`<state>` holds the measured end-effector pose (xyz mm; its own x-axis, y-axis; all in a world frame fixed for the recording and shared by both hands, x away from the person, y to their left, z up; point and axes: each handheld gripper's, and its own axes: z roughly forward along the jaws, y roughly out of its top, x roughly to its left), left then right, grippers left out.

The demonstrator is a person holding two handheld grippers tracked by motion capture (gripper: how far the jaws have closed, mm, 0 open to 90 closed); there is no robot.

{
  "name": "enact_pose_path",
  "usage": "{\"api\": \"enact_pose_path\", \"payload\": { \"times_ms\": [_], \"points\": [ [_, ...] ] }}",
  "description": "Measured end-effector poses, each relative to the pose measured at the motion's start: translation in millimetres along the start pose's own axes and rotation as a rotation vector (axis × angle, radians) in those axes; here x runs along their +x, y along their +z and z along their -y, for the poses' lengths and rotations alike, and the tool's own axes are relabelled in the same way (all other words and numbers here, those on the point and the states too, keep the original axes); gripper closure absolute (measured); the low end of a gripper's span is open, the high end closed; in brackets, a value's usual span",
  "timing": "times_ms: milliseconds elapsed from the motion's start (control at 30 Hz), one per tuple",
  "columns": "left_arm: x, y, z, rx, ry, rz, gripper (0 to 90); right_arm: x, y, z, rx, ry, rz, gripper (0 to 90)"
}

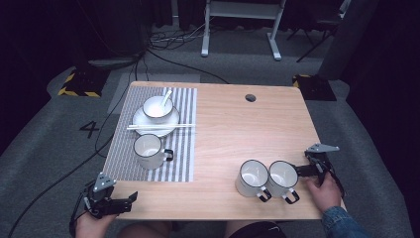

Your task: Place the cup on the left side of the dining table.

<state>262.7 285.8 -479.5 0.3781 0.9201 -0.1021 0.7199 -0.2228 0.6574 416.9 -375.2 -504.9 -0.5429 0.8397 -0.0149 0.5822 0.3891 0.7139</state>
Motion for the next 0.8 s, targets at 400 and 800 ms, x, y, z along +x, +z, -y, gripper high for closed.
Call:
{"api": "enact_pose_path", "payload": {
  "times_ms": [400, 800],
  "points": [
    [2.2, 26.1, 6.9, -0.002, 0.022, -0.086, 4.9, 0.0, 0.0, 0.0, 0.000, 0.000, 0.000, 0.3],
    [3.0, 38.6, 14.4, -0.143, 0.031, -0.076, 2.2, 0.1, 0.0, 0.0, 0.000, 0.001, 0.000, 0.3]
  ]
}}
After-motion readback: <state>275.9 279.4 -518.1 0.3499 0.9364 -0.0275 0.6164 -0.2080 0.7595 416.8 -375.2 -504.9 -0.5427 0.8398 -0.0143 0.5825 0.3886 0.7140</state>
